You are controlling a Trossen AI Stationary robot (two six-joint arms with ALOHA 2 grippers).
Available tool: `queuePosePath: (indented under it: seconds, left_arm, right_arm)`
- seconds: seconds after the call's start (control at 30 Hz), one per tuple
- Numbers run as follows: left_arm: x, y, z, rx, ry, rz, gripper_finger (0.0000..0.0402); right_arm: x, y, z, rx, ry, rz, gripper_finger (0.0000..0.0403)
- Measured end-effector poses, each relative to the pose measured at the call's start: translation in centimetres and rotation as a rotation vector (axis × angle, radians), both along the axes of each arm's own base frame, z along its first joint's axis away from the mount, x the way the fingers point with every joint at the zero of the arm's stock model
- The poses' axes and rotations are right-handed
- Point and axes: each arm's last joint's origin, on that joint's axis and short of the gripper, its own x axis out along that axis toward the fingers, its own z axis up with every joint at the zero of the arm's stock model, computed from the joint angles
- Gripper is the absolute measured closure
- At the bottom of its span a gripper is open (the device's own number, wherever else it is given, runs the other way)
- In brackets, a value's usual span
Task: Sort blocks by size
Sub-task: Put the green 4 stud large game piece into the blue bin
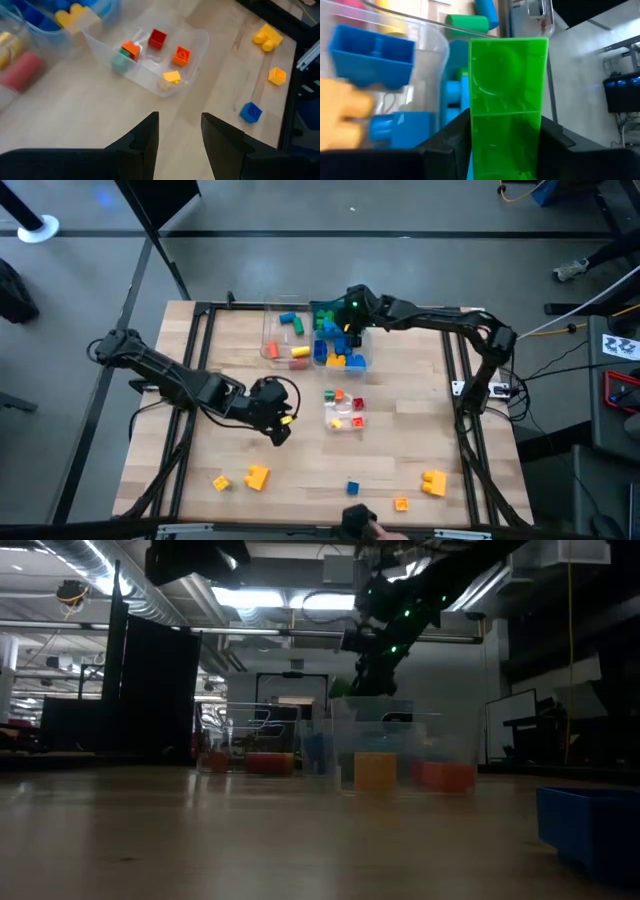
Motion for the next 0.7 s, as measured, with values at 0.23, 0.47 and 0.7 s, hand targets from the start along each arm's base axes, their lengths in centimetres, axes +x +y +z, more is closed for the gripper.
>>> queuePosePath:
  seconds: [0.23, 0.47, 0.7]
  left_arm:
    - [-0.9, -1.6, -2.1, -0.027, 0.011, -0.029, 0.0270]
    - [-1.7, -2.6, -3.1, -0.071, 0.035, -0.025, 0.0270]
    - [-1.8, -2.9, -3.2, -0.076, 0.038, -0.032, 0.0270]
  right_arm:
    - [0.7, -1.5, -1.7, -0.024, -0.020, -0.025, 0.0242]
    - [1.0, -1.7, -1.6, -0.051, -0.052, -0.033, 0.0242]
    - [1.2, -1.8, -1.3, -0.071, -0.079, -0.039, 0.0242]
